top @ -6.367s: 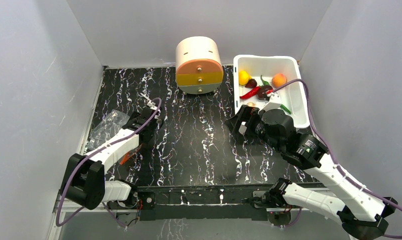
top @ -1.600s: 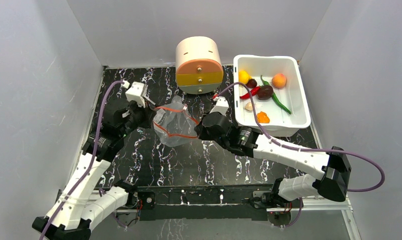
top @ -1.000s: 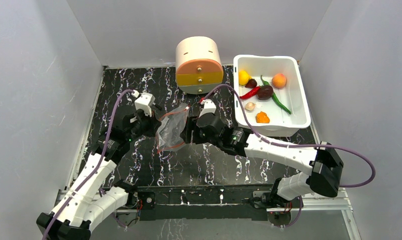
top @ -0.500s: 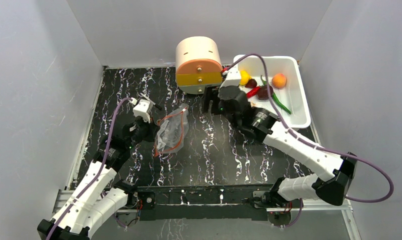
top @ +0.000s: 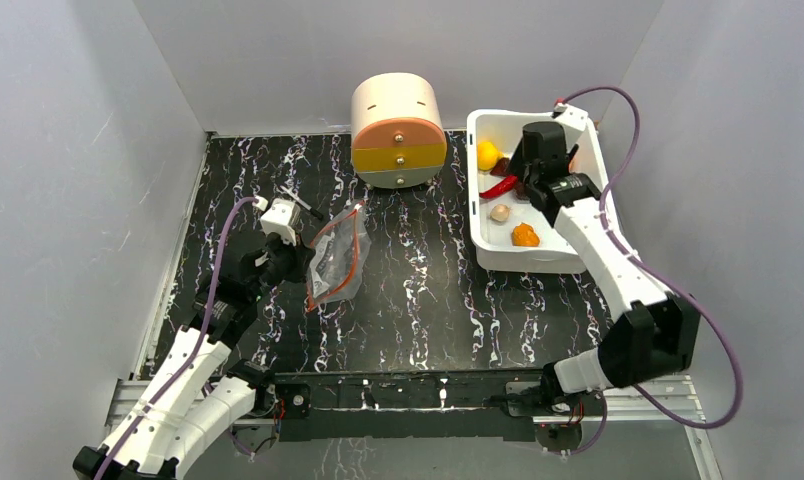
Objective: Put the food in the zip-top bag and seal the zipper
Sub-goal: Pick up the fake fruit from the bin.
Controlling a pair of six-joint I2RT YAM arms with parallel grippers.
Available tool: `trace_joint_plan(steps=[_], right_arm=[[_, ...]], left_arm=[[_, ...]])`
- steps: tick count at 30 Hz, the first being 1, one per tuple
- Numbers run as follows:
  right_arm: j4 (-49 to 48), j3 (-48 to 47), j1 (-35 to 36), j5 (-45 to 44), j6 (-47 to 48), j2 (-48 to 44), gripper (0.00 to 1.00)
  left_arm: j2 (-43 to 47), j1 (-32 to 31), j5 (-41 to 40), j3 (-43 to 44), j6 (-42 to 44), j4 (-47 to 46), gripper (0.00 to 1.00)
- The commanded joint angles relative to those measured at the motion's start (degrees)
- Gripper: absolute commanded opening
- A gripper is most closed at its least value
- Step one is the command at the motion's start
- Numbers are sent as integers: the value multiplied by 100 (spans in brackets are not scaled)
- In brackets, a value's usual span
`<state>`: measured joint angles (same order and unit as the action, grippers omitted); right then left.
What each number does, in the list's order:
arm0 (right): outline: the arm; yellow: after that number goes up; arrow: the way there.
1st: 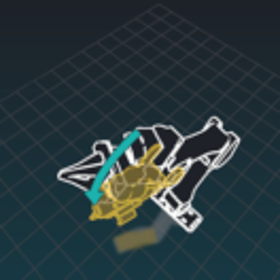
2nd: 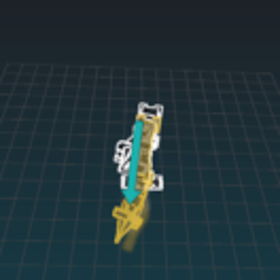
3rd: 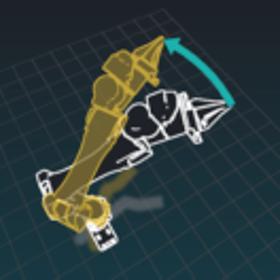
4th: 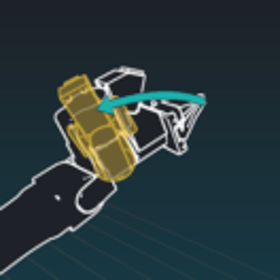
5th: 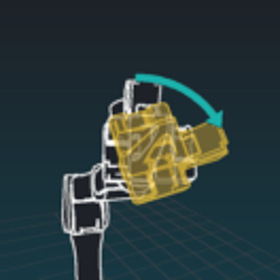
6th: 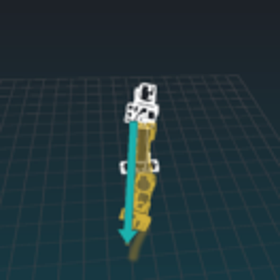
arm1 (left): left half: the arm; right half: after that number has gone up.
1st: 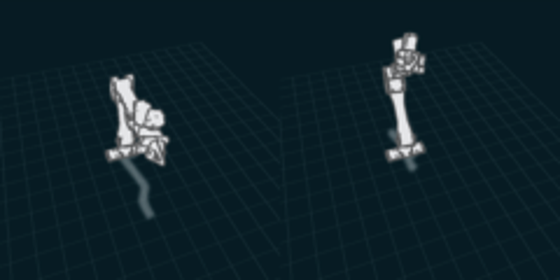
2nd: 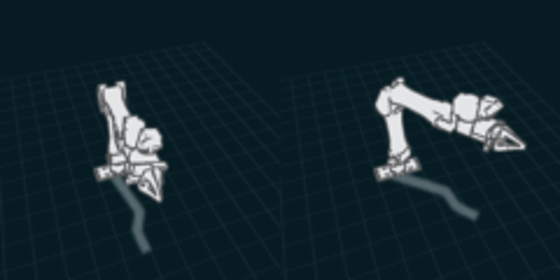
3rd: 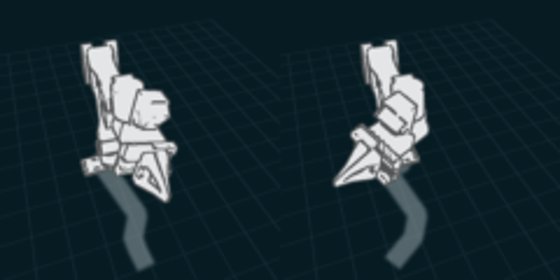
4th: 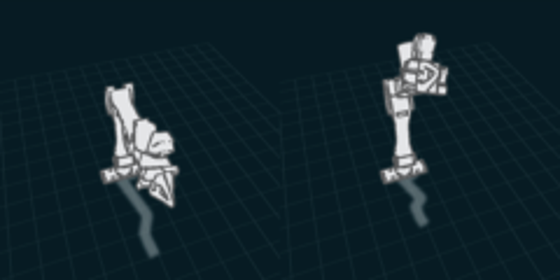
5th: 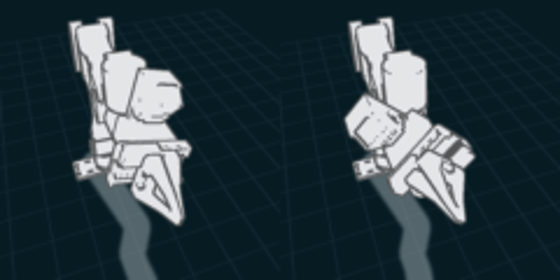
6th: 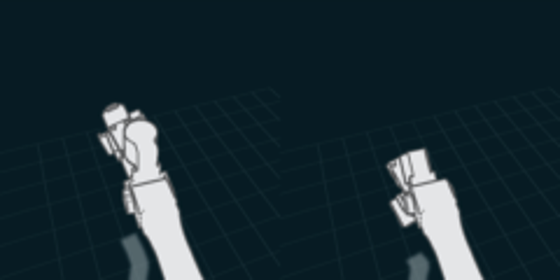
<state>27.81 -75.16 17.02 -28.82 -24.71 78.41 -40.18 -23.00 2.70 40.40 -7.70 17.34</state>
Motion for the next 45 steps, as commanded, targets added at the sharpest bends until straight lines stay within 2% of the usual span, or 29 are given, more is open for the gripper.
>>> trace_joint_plan(steps=[1, 5, 8, 10, 16, 18, 21, 25, 31, 39, 45], right_arm=[[-519, 52, -754, 439, -629, 591, 50], [-809, 54, -1095, 338, -1096, 1047, 51], [-1060, 93, -1339, 380, -1508, 1350, 59], [-1194, 86, -1515, 552, -1766, 1543, 63], [-1788, 10, -1980, 1254, -2177, 2072, 65], [-1615, -253, -2019, 1268, -2210, 2349, 69], [-1220, -457, -2093, 1124, -2593, 2598, 70], [-1453, -399, -2164, 1527, -2929, 2764, 71], [-1466, -771, -2164, 2057, -3122, 3157, 77], [-1110, -990, -2162, 1984, -3327, 3508, 77], [-457, -1394, -2159, 1765, -3560, 3862, 78]], left_arm=[[84, 6, -57, -23, 53, -103, 0], [186, 11, -111, -42, 50, -111, 0], [225, 2, -101, -69, 50, -151, 0], [216, 4, -131, -58, 63, -140, 0], [285, 6, -110, -61, 59, -152, 0], [304, 6, -88, -62, 54, -145, 0], [349, 5, -111, -60, 58, -136, 0], [412, 8, -134, -84, 59, -151, 0], [319, 6, -164, -84, 94, -202, 0], [337, 6, -107, -97, 85, -201, 0], [244, 6, -35, -83, 75, -200, 0]])
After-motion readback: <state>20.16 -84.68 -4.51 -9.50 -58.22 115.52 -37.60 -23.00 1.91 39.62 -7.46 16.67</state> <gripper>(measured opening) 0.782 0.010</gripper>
